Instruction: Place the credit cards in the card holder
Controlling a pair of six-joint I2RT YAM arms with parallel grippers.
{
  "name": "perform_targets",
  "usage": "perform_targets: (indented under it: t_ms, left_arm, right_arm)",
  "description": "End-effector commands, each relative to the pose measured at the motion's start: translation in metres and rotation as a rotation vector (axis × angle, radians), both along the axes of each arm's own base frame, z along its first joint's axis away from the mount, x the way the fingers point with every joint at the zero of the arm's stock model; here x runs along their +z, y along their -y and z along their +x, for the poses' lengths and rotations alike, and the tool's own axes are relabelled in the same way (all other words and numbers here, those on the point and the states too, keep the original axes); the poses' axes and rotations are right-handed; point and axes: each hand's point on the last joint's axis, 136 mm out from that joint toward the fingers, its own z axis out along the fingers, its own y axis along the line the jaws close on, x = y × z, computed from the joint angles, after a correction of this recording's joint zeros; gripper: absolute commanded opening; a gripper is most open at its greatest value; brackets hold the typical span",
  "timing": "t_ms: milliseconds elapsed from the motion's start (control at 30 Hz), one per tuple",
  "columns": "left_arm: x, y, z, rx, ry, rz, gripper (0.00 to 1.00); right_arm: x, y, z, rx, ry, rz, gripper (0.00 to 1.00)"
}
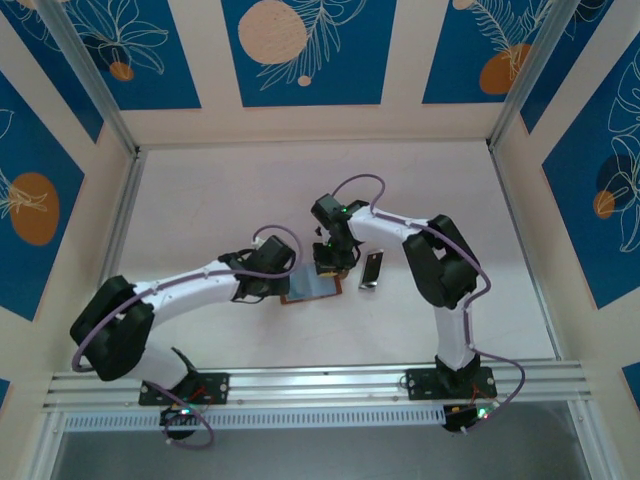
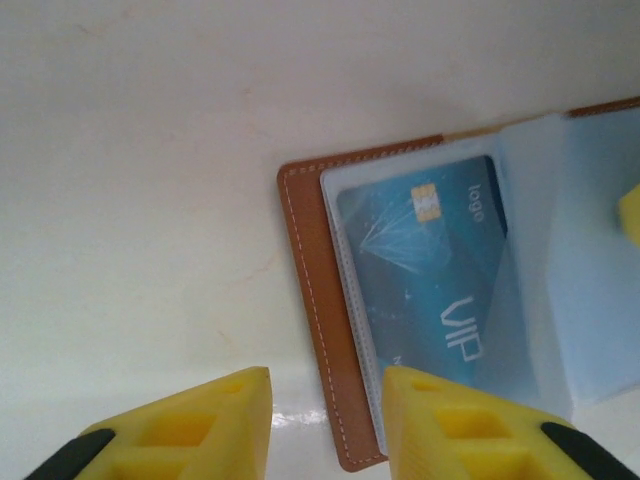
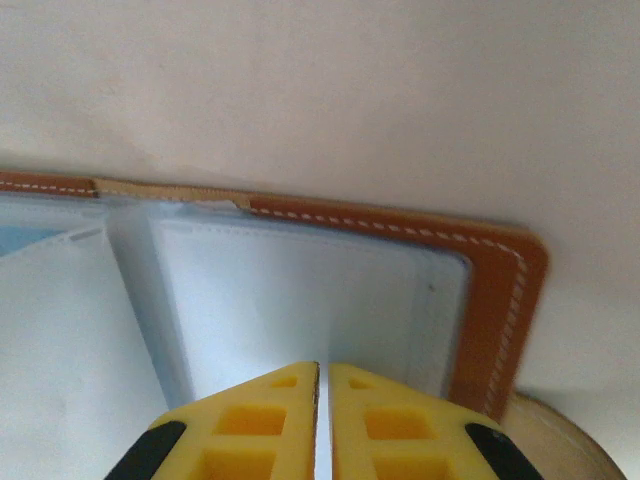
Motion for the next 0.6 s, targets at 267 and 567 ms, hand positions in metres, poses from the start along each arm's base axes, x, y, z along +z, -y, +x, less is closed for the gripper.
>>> perform_targets:
  t_ms: [267, 567]
  left_arm:
    - [-0.003, 0.034, 0.009, -0.077, -0.044, -0.081, 0.22]
    - [0.002, 0.037, 0.015, -0.072, -0.033, -0.087, 0.22]
  right_arm:
    - [0.037, -0.014, -0.01, 0.042, 0.043, 0.09, 0.13]
    - [0.028, -0.025, -0.019, 0.06, -0.007, 0.126, 0.13]
